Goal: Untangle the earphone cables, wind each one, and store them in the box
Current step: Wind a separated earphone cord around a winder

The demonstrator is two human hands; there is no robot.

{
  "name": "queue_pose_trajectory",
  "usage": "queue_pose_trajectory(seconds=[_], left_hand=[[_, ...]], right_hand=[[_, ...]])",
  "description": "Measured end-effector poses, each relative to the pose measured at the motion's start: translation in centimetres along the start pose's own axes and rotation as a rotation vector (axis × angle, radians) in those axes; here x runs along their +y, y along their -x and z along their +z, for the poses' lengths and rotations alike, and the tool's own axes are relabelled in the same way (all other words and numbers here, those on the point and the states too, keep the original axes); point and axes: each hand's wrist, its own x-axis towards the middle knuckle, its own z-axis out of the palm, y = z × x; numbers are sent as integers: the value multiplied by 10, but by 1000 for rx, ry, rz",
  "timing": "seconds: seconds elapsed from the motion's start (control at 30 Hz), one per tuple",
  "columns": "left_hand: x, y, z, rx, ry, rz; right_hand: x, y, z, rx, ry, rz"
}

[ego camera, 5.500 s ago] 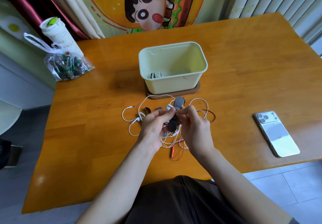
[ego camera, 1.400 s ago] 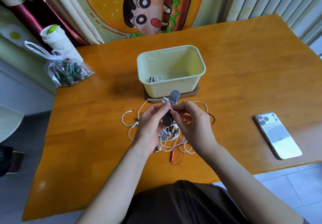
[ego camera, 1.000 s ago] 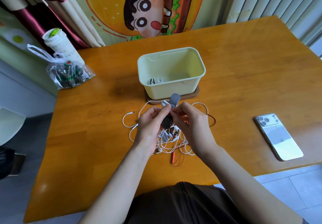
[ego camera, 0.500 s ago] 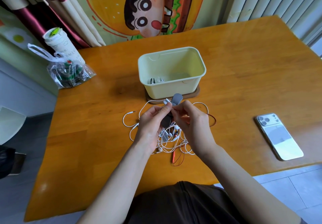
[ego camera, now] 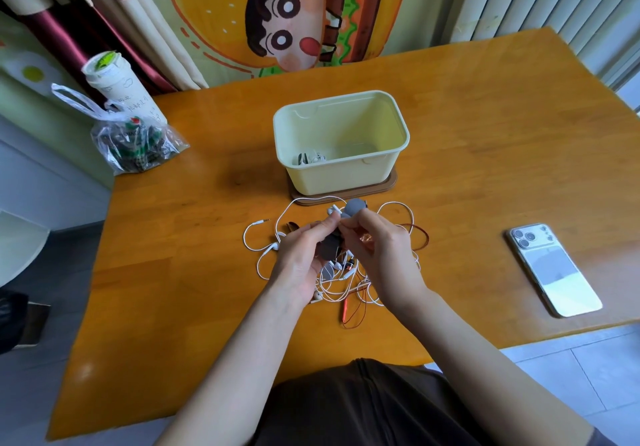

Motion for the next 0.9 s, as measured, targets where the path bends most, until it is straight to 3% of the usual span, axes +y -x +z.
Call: queue_pose_trajectory(seconds=[0.23,0.4,0.73,0.9], left_hand=[[-2,1,0,-39,15,20],[1,2,-1,-53,44,47],[2,10,-1,-158,-37,191],[3,9,-2,-128,-20,193]], right_hand=[[-2,-5,4,89,-29,79],[-3,-5,5,71,-48,56],[-13,-7,-2,105,-228,230],[-13,-12,-4,74,-243,261]])
